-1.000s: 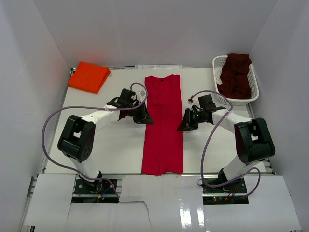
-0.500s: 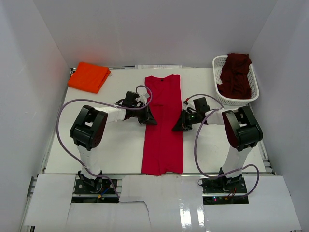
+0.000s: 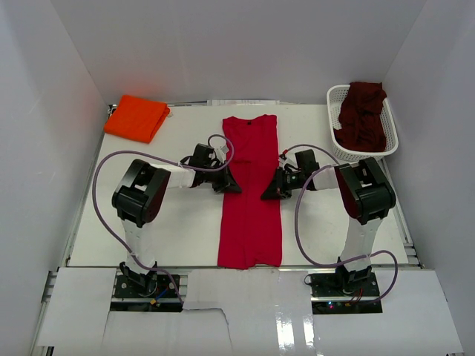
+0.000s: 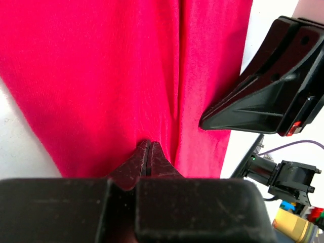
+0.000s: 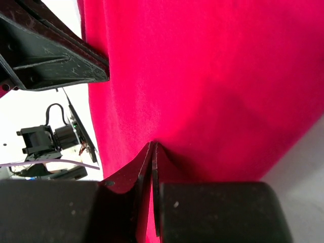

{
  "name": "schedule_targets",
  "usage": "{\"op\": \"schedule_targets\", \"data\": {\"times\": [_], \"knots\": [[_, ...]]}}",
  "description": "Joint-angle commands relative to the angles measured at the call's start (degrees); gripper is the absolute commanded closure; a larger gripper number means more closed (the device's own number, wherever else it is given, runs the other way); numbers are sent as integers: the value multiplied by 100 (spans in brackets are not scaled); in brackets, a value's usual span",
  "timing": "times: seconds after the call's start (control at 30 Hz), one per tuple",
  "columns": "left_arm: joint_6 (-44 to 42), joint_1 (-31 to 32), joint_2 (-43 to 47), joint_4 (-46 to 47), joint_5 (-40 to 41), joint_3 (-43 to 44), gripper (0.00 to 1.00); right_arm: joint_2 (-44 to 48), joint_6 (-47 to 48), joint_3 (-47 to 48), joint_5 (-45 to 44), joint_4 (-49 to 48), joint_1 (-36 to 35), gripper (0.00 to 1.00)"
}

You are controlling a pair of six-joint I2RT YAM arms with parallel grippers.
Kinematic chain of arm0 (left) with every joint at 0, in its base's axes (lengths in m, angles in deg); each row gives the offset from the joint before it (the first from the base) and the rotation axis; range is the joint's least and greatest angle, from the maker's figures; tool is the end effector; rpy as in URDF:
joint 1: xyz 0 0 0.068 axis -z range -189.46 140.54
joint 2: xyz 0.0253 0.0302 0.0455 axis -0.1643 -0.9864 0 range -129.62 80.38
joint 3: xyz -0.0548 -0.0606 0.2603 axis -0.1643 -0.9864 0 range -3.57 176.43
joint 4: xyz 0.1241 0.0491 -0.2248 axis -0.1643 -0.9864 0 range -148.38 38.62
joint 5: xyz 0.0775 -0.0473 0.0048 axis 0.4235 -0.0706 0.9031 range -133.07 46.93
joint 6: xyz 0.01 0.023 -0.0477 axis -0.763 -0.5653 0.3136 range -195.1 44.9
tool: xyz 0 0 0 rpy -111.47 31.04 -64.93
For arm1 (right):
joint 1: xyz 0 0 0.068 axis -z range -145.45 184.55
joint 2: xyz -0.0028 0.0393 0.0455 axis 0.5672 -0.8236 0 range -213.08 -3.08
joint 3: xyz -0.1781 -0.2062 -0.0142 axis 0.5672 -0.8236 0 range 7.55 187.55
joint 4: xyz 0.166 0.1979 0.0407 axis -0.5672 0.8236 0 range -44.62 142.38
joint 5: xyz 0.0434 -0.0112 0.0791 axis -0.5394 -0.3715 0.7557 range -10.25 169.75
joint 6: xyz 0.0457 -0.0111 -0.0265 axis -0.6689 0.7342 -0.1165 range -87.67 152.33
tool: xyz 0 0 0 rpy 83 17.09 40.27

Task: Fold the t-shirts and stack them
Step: Rotate the tshirt 90 degrees

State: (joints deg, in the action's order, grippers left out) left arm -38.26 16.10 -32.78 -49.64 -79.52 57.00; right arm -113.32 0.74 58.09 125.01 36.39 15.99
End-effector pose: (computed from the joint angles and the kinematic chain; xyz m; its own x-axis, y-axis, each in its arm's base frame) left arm 0.3384 -0.1852 0.1185 -0.9709 -0.0703 -0.2291 0.1291 0.6519 -0.7472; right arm 0.3232 0.1354 0.1032 -0.9657 0.0646 -0.2515 -0.1698 0.5755 0.8000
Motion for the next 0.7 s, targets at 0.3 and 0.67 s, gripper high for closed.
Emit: {"op": "schedule_targets", "data": {"times": [0.3,0.67], "knots": [[7,-86,-460,239,323,164,100,-498,118,517,-227,3,64,92],[69,-394,-1216,195,129,981,100,-1008,250,1430,-210,459,415,92]]}}
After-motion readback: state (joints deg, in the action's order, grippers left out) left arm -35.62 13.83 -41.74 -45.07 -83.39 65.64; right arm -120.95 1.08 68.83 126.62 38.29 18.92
